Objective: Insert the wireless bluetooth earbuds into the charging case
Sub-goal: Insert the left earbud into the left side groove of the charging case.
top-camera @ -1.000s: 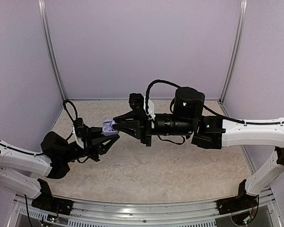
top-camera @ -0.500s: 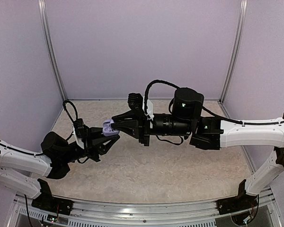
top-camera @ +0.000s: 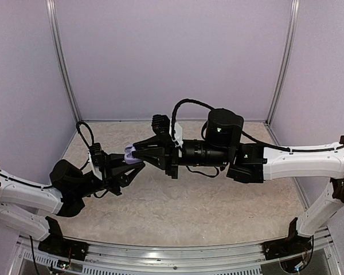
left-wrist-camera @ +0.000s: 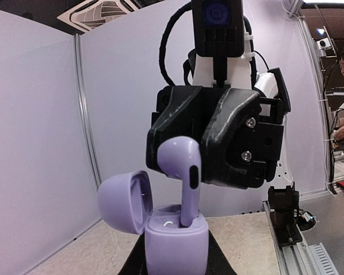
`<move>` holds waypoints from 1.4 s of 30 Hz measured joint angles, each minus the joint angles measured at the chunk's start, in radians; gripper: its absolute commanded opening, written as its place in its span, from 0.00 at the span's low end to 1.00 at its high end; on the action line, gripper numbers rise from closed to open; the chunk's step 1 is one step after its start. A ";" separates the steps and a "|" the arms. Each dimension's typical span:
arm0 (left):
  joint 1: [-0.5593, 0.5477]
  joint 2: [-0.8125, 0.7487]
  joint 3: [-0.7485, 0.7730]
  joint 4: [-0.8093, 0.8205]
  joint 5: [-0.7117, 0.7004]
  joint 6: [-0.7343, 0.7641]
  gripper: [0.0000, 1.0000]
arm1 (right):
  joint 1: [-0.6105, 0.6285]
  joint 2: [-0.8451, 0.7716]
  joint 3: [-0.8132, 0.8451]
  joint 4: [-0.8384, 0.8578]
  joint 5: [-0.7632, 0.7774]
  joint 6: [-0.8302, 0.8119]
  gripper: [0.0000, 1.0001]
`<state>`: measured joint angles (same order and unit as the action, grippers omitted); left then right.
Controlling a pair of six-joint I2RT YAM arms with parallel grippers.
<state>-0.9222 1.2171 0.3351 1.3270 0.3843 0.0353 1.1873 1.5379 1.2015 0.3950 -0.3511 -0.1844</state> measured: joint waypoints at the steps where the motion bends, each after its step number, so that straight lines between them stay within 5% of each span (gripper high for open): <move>1: 0.000 0.000 0.000 0.000 0.000 0.000 0.04 | 0.000 0.001 0.000 0.000 0.002 0.001 0.15; 27: 0.003 -0.026 -0.006 0.019 -0.015 -0.009 0.04 | 0.004 0.002 -0.003 0.001 0.079 0.029 0.23; 37: 0.008 -0.026 -0.015 0.029 -0.025 -0.013 0.05 | 0.004 0.005 -0.003 0.000 0.075 0.028 0.34; 42: 0.018 -0.026 -0.026 0.034 -0.026 -0.013 0.05 | 0.004 0.003 -0.003 -0.005 0.082 0.026 0.30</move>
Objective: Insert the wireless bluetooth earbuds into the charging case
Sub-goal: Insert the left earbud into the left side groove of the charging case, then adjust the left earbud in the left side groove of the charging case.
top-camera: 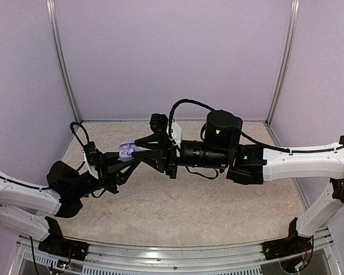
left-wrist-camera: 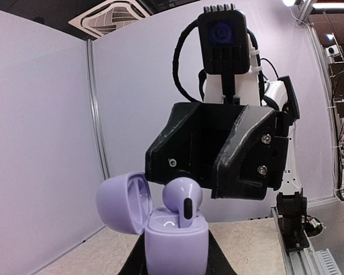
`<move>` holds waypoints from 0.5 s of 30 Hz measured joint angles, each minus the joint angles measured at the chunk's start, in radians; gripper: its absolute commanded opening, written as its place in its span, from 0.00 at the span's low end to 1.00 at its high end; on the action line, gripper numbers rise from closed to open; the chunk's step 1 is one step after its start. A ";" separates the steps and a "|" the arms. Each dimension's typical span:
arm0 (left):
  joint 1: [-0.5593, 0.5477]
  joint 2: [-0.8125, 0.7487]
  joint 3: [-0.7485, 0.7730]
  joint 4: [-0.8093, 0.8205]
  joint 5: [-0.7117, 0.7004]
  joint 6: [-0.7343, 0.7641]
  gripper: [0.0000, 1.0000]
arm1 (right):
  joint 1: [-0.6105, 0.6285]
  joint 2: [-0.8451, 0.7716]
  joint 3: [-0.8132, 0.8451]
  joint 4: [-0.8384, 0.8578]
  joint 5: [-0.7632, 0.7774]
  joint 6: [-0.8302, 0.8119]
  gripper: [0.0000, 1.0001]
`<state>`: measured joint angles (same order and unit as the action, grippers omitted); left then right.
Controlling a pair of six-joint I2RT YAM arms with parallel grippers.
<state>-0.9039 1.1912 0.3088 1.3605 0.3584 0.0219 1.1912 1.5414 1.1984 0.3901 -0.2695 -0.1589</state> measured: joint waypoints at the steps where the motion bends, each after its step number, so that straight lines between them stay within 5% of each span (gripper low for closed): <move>1: 0.000 0.000 0.000 0.000 0.000 0.000 0.05 | 0.000 -0.001 0.000 -0.002 0.003 -0.002 0.29; 15: 0.000 -0.006 -0.001 -0.007 0.000 0.001 0.05 | 0.000 -0.012 0.000 -0.058 0.019 -0.013 0.16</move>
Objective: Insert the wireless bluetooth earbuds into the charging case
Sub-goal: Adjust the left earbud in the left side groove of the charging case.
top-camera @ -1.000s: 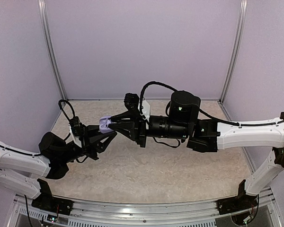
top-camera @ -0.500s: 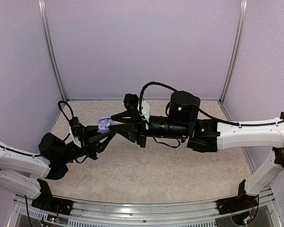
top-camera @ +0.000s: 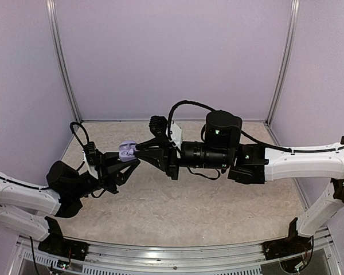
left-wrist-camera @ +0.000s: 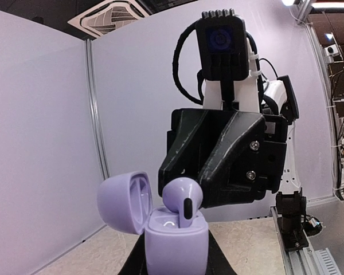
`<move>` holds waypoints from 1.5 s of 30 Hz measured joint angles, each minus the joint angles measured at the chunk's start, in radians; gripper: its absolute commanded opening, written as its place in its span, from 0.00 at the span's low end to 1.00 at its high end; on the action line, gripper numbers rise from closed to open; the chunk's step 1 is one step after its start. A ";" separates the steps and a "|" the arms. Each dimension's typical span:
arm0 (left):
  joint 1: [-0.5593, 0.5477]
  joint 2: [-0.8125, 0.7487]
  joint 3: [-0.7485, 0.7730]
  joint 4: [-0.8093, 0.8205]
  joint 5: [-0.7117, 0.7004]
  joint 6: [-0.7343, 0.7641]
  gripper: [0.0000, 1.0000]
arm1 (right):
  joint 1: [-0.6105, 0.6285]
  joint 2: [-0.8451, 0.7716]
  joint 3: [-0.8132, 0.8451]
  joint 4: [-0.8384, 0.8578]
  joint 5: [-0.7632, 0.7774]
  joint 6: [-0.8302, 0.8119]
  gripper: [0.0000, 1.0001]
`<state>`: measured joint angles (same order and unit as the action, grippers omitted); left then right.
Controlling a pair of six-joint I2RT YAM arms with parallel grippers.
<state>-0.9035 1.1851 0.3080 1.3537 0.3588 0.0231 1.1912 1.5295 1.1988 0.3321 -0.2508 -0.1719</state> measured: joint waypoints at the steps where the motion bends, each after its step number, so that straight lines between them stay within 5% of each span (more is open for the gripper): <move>1: 0.000 0.000 0.000 0.000 0.000 0.000 0.05 | 0.000 0.000 0.000 -0.001 -0.002 -0.001 0.14; 45: -0.011 0.040 0.009 -0.006 -0.003 0.007 0.05 | 0.005 0.044 0.038 0.011 -0.001 0.009 0.07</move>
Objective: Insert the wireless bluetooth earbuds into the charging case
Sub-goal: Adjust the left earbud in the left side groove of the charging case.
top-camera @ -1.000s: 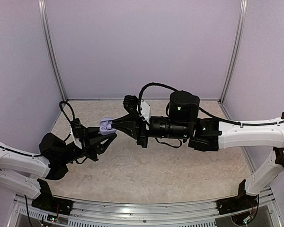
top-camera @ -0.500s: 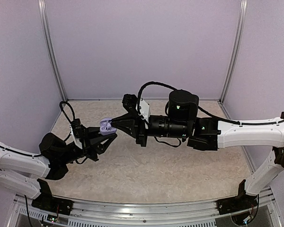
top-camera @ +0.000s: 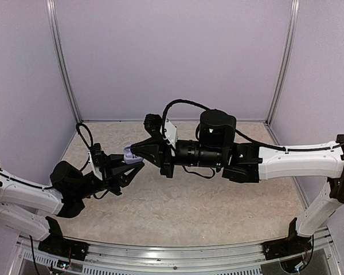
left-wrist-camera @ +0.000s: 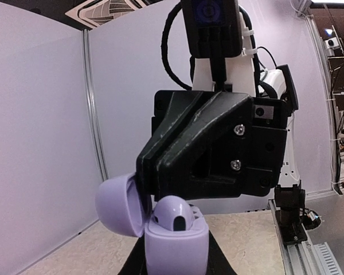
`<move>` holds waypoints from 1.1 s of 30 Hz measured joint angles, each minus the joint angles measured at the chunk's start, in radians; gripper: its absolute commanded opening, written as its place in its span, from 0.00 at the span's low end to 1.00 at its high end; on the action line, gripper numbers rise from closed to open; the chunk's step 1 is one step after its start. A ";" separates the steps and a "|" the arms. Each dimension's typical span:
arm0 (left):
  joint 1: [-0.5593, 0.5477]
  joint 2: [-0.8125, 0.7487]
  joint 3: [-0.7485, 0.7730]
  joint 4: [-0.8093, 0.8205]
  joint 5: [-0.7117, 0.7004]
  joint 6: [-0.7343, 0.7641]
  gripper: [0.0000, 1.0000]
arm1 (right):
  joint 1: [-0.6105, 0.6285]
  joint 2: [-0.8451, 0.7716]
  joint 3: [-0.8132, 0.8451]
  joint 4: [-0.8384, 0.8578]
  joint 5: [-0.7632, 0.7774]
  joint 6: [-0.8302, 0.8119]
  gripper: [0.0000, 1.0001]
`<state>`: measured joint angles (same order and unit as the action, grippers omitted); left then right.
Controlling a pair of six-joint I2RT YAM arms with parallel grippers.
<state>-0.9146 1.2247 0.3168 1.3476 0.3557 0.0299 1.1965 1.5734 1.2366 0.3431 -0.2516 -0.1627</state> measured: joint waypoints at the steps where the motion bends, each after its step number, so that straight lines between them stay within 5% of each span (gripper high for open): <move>1: -0.001 0.003 0.000 -0.001 -0.001 -0.002 0.05 | 0.001 0.003 0.003 0.002 0.002 0.000 0.07; 14: 0.002 0.006 0.000 0.000 -0.017 -0.021 0.05 | 0.004 0.011 0.016 0.002 0.033 -0.012 0.10; 22: 0.030 -0.037 -0.025 0.002 -0.021 -0.034 0.05 | -0.029 -0.083 0.015 -0.071 0.078 -0.039 0.33; 33: 0.039 -0.057 -0.049 -0.003 -0.024 -0.042 0.05 | -0.462 -0.123 0.065 -0.402 0.047 0.187 0.38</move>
<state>-0.8757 1.1679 0.2676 1.3449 0.3321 -0.0116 0.7341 1.4502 1.3014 -0.0593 -0.2047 0.0238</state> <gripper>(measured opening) 0.213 0.373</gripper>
